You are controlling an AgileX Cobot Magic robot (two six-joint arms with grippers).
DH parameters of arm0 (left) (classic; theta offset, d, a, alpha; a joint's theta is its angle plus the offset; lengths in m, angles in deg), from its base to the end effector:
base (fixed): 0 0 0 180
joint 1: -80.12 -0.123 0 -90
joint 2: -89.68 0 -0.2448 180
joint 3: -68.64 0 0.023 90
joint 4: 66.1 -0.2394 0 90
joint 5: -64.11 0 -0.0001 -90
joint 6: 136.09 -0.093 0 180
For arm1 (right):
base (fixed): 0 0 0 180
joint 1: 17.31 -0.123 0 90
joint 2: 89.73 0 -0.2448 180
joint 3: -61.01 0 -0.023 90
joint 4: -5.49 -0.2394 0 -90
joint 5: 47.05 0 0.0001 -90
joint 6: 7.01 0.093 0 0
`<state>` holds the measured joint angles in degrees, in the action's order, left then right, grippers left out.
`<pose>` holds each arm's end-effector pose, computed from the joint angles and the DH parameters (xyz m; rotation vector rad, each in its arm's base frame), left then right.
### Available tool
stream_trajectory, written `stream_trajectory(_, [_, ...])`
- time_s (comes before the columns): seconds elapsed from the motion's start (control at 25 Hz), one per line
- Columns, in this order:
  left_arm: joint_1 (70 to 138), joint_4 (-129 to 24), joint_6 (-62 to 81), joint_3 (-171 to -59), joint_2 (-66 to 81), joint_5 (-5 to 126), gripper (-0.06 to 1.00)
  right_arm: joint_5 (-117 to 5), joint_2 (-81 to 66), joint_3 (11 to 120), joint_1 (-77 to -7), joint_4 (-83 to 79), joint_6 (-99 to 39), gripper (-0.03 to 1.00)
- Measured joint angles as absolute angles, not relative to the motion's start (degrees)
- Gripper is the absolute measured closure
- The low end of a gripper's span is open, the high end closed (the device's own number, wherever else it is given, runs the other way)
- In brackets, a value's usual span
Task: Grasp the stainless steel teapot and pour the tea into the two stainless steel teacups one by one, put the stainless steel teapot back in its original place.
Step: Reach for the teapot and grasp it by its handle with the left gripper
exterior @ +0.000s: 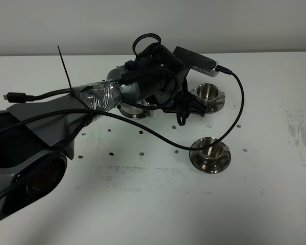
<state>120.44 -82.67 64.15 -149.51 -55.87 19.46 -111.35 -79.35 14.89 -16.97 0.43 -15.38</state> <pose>0.3792 -0.2973 0.1322 0.6508 2.5150 -0.0385 0.0258 0.0072 0.2710 -0.1546 2.0993 0.0156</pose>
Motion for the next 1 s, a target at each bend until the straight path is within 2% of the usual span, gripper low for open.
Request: stream_trajectory(1.0, [120.44,-85.1,62.91,-149.51,-55.87,7.23,0.39,-111.35,-79.35,14.89,-16.97,0.43,-15.38,0.42])
